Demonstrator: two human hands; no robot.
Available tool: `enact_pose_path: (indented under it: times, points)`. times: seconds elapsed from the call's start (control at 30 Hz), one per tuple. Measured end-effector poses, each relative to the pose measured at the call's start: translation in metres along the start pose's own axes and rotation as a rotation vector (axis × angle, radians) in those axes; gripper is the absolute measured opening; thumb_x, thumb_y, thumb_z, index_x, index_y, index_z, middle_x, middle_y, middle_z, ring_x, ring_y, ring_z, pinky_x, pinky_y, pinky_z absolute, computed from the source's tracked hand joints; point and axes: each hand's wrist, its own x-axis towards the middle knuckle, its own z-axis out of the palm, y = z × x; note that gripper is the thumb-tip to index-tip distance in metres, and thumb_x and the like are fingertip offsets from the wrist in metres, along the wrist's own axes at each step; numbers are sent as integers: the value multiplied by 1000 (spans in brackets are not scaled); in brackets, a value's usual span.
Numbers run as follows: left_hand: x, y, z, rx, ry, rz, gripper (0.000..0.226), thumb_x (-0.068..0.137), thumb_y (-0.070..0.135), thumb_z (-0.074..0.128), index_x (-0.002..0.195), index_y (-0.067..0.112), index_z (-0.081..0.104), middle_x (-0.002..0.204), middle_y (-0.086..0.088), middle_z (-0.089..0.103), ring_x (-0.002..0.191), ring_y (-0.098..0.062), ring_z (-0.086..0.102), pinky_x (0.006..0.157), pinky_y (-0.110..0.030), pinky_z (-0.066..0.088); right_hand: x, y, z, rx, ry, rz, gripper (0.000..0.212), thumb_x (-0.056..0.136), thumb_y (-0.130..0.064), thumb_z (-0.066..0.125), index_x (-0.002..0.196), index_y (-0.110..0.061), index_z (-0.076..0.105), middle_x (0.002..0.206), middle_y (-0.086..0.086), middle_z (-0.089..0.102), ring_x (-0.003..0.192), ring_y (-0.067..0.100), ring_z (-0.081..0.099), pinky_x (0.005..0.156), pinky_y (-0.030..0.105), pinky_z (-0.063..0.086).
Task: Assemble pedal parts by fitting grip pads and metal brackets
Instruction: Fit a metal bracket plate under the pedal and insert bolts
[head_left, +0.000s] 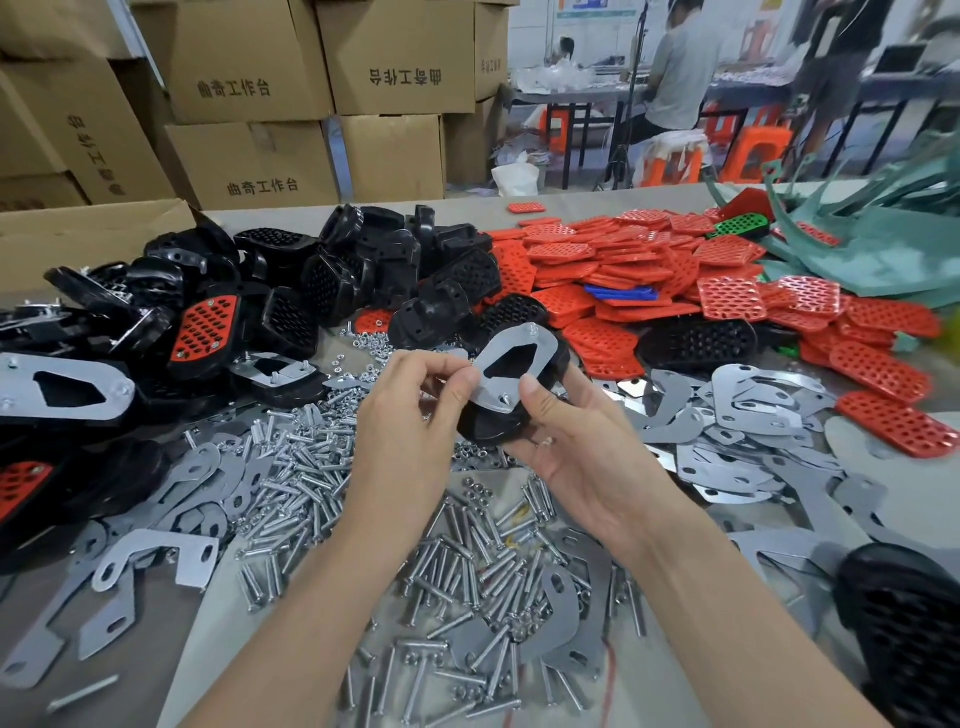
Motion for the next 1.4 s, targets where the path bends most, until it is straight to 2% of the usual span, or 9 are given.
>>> enact_pose_path:
  times: [0.27, 0.53, 0.6, 0.73, 0.93, 1.03, 1.17, 1.27, 1.4]
  points:
    - [-1, 2, 0, -107, 1, -115, 15, 96, 41, 65, 89, 28, 64, 88, 14, 70, 80, -3, 66, 66, -11, 48, -1, 2, -1, -22, -48, -18, 43, 98, -7, 61, 140, -9, 57, 131, 18, 70, 120, 32, 69, 89, 38, 61]
    - [-2, 4, 4, -127, -107, -50, 21, 105, 32, 51, 122, 35, 63, 116, 21, 60, 113, 3, 58, 87, -13, 48, 1, -2, -3, 47, -14, -3, 45, 94, -12, 63, 139, -8, 60, 132, 17, 70, 122, 30, 68, 88, 35, 61]
    - [-3, 7, 5, -224, -86, -101, 16, 102, 36, 57, 117, 36, 59, 111, 20, 63, 105, 8, 60, 78, -6, 47, 1, -1, -3, 67, -23, 1, 45, 95, -12, 63, 139, -8, 59, 132, 16, 70, 122, 30, 68, 88, 35, 61]
    - [-2, 10, 5, -289, -70, -127, 4, 98, 30, 65, 102, 28, 63, 102, 9, 68, 90, 1, 65, 73, -10, 49, 1, 0, -3, 100, -42, -1, 37, 93, -9, 65, 130, -9, 67, 128, 16, 72, 113, 27, 73, 84, 34, 62]
    - [-6, 10, 3, -278, -113, -119, 25, 104, 26, 50, 107, 41, 69, 116, 9, 65, 105, -1, 62, 78, -8, 46, 1, 1, -5, 136, -49, 10, 36, 93, -9, 67, 129, -7, 68, 130, 18, 71, 115, 29, 72, 85, 35, 62]
    - [-8, 12, 4, -365, -122, -138, 20, 105, 28, 48, 117, 38, 62, 112, 17, 65, 106, 0, 63, 80, -8, 48, 1, 1, -4, 174, -48, 13, 42, 93, -8, 66, 134, -3, 61, 130, 19, 71, 117, 29, 71, 86, 35, 62]
    - [-7, 14, 3, -398, -105, -163, 20, 106, 34, 46, 102, 34, 66, 103, 9, 70, 96, -5, 66, 76, -14, 50, 1, 0, -4, 164, -36, 14, 40, 92, -8, 65, 132, -3, 63, 128, 19, 72, 116, 30, 72, 85, 35, 62]
    - [-5, 13, 2, -396, -110, -183, 30, 105, 42, 42, 98, 35, 71, 111, 5, 69, 105, -7, 65, 84, -18, 50, 1, 1, -4, 129, -52, 24, 45, 93, -10, 65, 138, -3, 59, 133, 19, 69, 121, 31, 69, 88, 36, 61]
    - [-10, 17, 2, -416, -132, -190, 28, 105, 50, 40, 112, 39, 65, 110, 19, 69, 102, 9, 63, 79, -3, 45, 1, 1, -4, 139, -47, 39, 46, 94, -10, 65, 139, -3, 58, 134, 19, 68, 122, 31, 69, 89, 36, 61]
